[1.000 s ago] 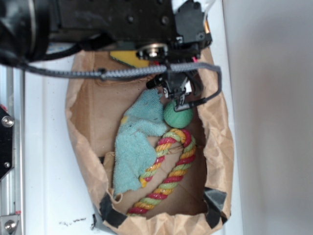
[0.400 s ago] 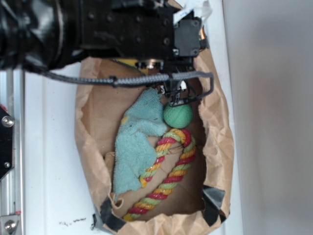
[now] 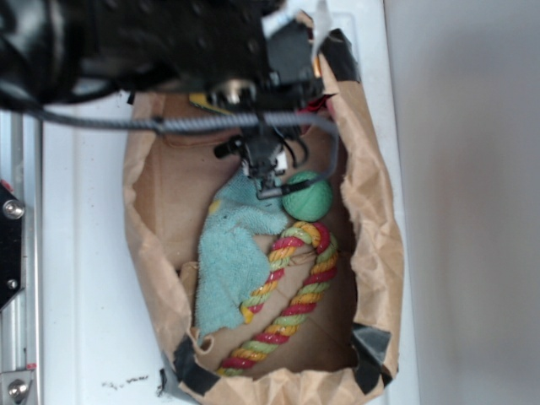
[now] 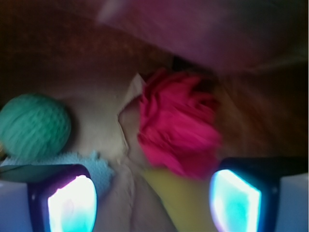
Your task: Grab the red paper.
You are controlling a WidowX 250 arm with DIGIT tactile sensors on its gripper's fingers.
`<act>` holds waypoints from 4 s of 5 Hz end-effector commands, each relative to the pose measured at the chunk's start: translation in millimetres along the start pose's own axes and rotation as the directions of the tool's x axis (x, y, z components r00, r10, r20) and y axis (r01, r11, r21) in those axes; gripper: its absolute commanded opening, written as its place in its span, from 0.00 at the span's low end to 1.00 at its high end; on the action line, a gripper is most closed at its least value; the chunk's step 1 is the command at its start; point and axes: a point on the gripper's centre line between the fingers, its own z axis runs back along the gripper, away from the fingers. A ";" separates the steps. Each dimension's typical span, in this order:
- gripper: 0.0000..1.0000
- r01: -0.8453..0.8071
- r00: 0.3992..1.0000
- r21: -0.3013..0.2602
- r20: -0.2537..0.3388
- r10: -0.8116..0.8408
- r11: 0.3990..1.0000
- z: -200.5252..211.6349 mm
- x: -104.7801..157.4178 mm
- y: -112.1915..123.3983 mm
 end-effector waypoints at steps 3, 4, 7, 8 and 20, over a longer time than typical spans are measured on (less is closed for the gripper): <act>1.00 -0.060 0.996 -0.054 0.063 0.063 0.997 34.1 25.7 11.1; 1.00 -0.087 0.994 -0.085 0.059 0.092 0.993 20.5 29.5 4.9; 1.00 -0.078 0.996 -0.070 0.032 0.081 0.994 -6.8 34.3 -17.6; 1.00 -0.078 0.996 -0.070 0.032 0.081 0.994 -6.8 34.3 -17.6; 1.00 -0.080 0.985 -0.131 0.140 0.098 0.988 -10.3 29.7 -59.9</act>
